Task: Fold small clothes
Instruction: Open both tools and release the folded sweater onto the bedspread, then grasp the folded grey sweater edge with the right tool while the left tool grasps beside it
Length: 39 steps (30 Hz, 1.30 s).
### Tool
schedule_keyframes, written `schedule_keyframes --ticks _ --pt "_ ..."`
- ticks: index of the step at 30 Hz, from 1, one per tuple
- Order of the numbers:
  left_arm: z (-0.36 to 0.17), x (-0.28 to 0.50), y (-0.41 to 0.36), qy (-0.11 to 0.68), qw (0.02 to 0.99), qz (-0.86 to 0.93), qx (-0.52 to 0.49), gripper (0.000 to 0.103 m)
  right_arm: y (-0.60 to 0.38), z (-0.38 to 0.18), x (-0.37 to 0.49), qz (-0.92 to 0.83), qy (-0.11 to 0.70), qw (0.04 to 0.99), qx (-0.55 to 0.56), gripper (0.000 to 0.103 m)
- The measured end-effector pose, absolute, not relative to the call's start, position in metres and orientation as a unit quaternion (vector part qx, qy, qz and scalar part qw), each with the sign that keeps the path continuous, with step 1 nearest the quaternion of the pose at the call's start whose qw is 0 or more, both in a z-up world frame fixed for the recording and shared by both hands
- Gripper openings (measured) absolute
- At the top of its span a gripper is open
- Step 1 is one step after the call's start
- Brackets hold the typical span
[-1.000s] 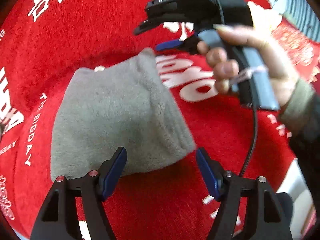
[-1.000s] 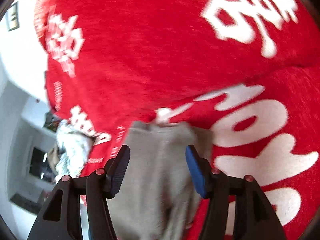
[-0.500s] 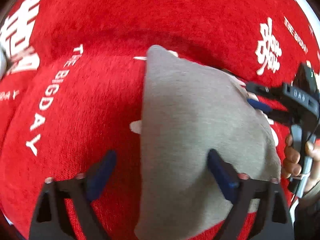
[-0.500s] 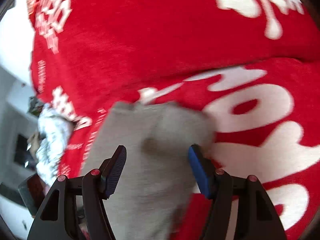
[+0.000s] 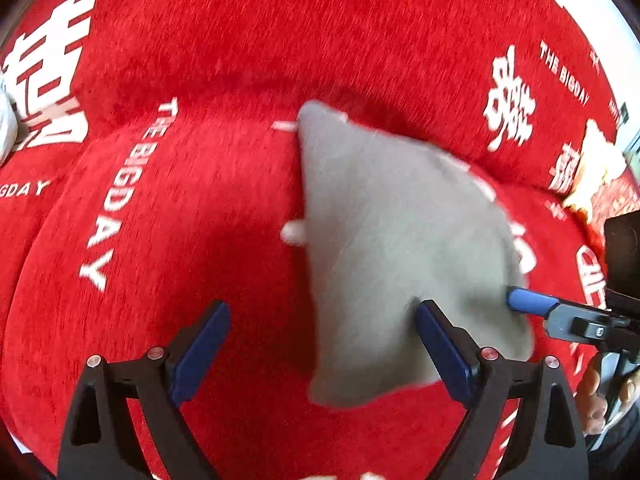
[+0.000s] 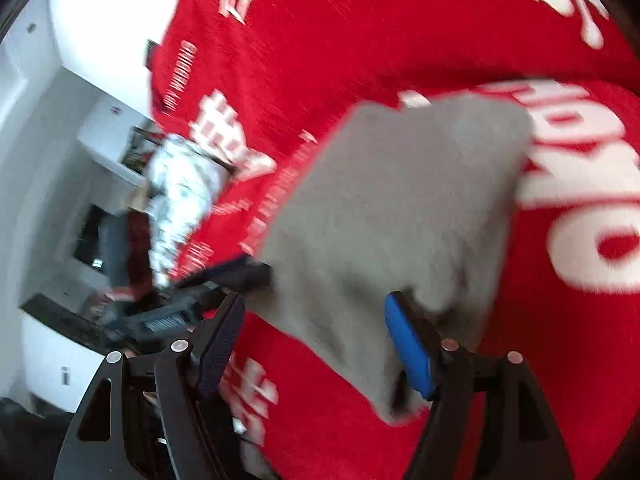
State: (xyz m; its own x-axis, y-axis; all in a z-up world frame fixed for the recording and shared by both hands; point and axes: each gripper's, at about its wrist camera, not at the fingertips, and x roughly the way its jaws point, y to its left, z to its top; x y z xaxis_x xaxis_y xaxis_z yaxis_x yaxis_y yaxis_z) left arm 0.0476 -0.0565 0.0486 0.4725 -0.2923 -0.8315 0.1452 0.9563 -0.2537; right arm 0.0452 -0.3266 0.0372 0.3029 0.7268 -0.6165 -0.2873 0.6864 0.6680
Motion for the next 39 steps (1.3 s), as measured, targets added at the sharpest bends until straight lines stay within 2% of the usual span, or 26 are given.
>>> schedule_keyframes --ticks 3,5,6,7,15,26,35,38,39 --pt "0.029 0.041 -0.048 0.514 0.846 -0.123 -0.065 0.095 -0.353 0.017 0.036 0.311 0.488 0.769 0.271 0.068" --pt "0.027 0.037 -0.042 0.516 0.844 -0.126 -0.073 0.095 -0.367 0.018 0.029 0.287 0.482 0.773 0.297 0.072" --pt "0.029 0.035 -0.040 0.513 0.847 -0.123 -0.071 0.095 -0.370 0.022 0.024 0.253 0.487 0.788 0.279 0.079" --pt "0.032 0.033 -0.040 0.510 0.849 -0.123 -0.065 0.095 -0.373 0.026 0.019 0.219 0.492 0.805 0.248 0.080" --pt "0.060 0.024 -0.032 0.476 0.869 -0.134 -0.023 0.095 -0.393 0.060 0.004 0.147 0.472 0.844 0.209 0.082" --pt "0.062 0.104 -0.042 0.517 0.841 -0.145 -0.067 0.095 -0.390 0.031 0.068 0.138 0.504 0.797 0.301 0.083" --pt "0.030 0.156 -0.069 0.589 0.765 -0.205 -0.160 0.095 -0.379 0.004 0.108 0.137 0.516 0.769 0.351 0.083" --pt "0.016 0.165 -0.080 0.607 0.743 -0.218 -0.178 0.095 -0.365 0.000 0.119 0.149 0.513 0.776 0.334 0.077" --pt "0.012 0.169 -0.083 0.612 0.737 -0.222 -0.183 0.095 -0.360 -0.001 0.123 0.151 0.516 0.778 0.325 0.070"
